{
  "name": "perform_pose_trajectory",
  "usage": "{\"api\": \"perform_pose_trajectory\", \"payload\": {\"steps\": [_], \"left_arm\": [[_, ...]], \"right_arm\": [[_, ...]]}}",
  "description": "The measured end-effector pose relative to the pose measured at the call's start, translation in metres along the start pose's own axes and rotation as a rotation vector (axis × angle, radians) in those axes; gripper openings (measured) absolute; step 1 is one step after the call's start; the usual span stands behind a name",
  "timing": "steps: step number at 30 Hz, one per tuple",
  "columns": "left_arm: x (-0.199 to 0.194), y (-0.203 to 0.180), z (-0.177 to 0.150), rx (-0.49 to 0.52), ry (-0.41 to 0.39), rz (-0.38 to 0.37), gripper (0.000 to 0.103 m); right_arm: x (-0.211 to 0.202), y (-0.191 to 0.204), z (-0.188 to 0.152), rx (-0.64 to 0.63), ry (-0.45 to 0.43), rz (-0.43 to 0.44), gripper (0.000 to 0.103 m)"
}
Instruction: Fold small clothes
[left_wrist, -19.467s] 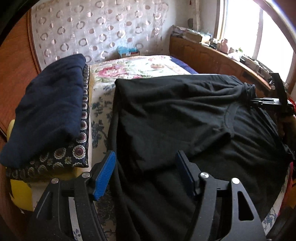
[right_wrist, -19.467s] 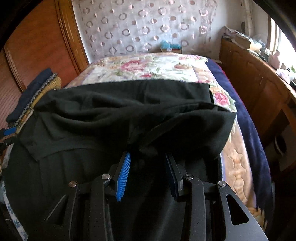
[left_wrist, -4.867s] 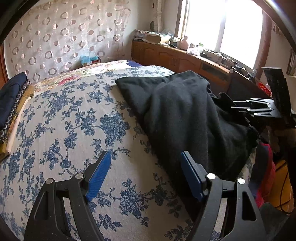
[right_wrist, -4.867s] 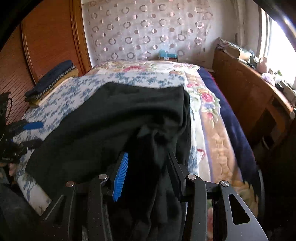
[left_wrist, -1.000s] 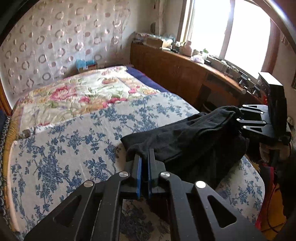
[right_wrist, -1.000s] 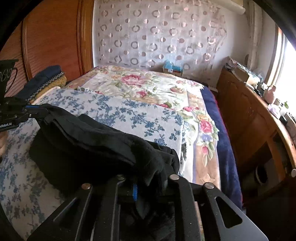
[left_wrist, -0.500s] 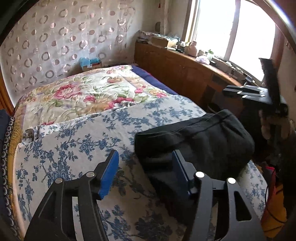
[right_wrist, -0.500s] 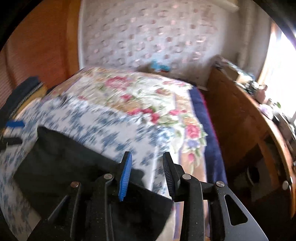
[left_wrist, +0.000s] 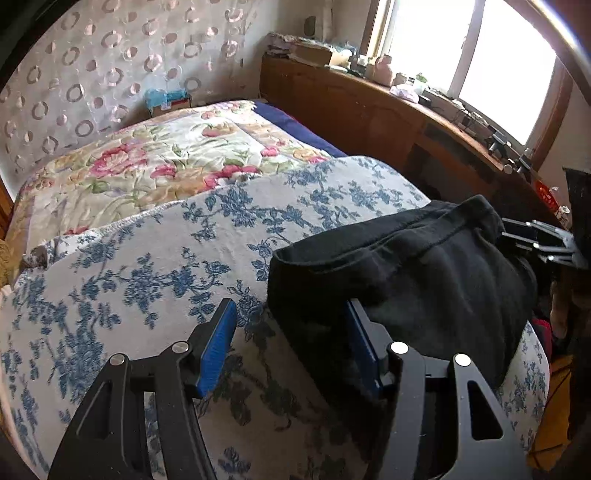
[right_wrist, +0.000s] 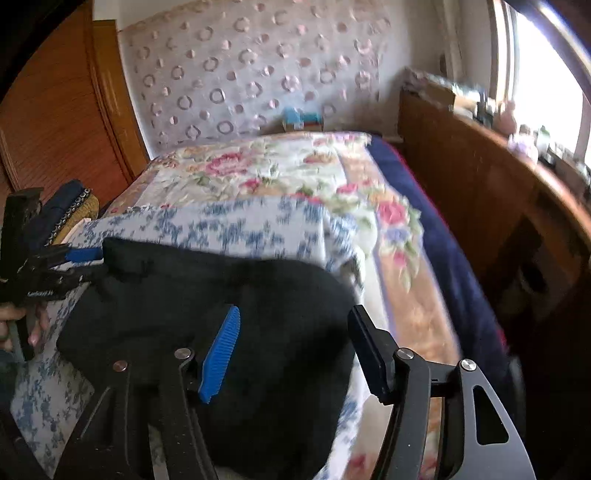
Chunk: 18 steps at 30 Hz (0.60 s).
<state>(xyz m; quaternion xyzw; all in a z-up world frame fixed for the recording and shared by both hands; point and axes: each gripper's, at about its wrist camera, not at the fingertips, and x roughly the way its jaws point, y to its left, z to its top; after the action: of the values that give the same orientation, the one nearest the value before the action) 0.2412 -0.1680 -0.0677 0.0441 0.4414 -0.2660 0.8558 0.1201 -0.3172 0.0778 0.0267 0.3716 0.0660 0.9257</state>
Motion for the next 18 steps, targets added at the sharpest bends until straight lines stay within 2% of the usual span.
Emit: {"api": "perform_pose_trajectory", "payload": {"steps": [7,12,18], "left_arm": [[0.013,-0.001,0.004,-0.012,0.018,-0.012,0.061],[0.017,-0.002,0.006,-0.006,0.011,-0.007,0.061],[0.018,-0.002,0.006,-0.008,0.001,-0.019,0.06]], "right_arm": [[0.005,-0.008,-0.004,0.05,0.037,0.015,0.065],[0.026,-0.003,0.004,0.033,0.07,0.029,0.065],[0.031,-0.004,0.006,0.036,0.07,0.062,0.065]]}}
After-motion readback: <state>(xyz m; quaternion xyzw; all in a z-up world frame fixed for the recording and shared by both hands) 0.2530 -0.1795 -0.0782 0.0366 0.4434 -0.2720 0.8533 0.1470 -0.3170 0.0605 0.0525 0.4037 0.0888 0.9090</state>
